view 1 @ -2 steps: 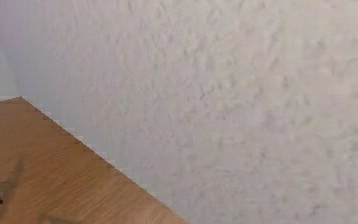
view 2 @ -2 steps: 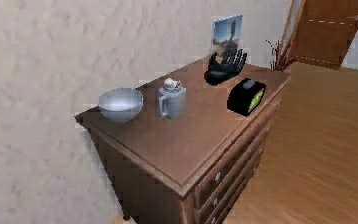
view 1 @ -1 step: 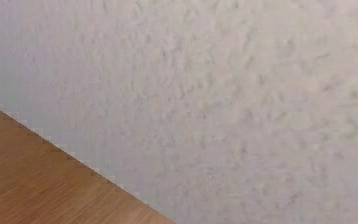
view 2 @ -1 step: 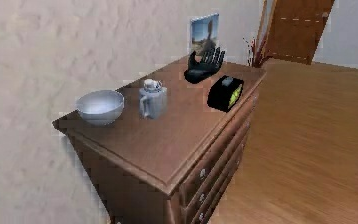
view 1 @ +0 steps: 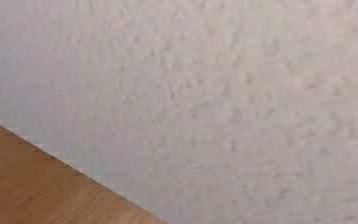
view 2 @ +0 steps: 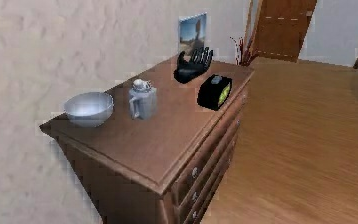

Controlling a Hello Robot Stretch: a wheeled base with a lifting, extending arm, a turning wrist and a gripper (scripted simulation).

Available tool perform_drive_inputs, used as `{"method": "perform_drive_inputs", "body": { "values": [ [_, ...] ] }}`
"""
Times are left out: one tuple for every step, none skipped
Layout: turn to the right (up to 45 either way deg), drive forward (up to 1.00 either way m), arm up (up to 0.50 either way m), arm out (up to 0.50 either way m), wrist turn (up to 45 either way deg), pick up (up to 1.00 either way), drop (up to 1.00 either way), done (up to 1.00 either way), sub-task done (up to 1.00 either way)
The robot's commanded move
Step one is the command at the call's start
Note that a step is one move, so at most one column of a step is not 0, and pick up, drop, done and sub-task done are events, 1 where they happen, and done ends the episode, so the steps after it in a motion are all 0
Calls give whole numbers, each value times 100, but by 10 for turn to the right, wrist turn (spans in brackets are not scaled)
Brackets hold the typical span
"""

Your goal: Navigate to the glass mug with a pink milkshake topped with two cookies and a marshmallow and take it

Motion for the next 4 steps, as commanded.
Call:
{"method": "perform_drive_inputs", "body": {
  "values": [
    [0,25,0,0,0,0,0,0,0],
    [0,0,50,0,0,0,0,0,0],
    [0,0,38,0,0,0,0,0,0],
    [0,0,0,44,0,0,0,0,0]
  ]
}}
